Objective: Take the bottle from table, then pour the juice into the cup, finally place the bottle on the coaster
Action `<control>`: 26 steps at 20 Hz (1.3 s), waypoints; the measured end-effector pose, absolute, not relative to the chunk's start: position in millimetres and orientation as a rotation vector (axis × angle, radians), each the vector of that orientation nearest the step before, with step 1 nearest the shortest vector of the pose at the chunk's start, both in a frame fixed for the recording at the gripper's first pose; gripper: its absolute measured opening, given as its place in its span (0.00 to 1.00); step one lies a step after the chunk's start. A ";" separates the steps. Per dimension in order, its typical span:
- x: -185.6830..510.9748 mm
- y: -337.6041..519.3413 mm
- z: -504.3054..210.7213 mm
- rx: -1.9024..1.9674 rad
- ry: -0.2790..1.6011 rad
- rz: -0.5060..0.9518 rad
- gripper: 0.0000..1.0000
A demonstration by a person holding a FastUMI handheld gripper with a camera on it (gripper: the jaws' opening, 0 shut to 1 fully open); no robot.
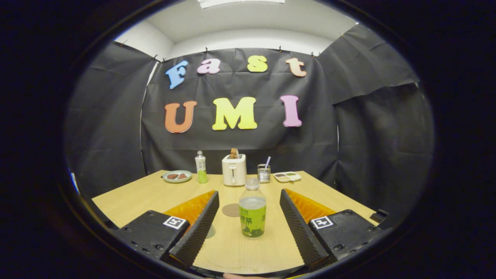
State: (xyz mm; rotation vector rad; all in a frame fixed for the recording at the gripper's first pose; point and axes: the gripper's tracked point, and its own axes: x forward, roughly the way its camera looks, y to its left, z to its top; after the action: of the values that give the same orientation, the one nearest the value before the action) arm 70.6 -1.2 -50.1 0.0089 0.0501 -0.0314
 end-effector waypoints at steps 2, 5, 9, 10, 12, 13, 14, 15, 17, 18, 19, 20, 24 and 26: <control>81.5 1.5 -59.3 -0.013 0.052 -0.035 1.00; 94.9 4.5 -70.7 -0.031 0.068 -0.017 1.00; 114.3 4.4 -85.6 -0.018 0.081 -0.008 1.00; 119.5 4.3 -90.4 -0.020 0.090 -0.008 1.00; 130.3 3.1 -101.5 -0.020 0.118 -0.007 1.00; 135.0 2.1 -107.2 -0.017 0.134 -0.009 1.00; 139.6 0.5 -112.3 -0.011 0.151 -0.012 1.00; 143.9 0.3 -118.2 -0.004 0.168 -0.011 1.00; 152.6 -0.8 -125.4 0.006 0.182 -0.011 1.00; 156.9 0.3 -129.1 0.012 0.189 -0.006 1.00; 160.5 0.7 -133.6 0.018 0.197 -0.001 1.00; 163.2 1.7 -135.3 0.023 0.200 0.006 1.00; 176.6 1.9 -138.4 0.031 0.196 0.022 1.00; 184.9 0.2 -147.7 0.044 0.228 0.017 1.00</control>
State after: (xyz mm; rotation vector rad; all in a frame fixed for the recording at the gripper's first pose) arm 184.9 0.2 -147.7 0.0442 0.2283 0.0165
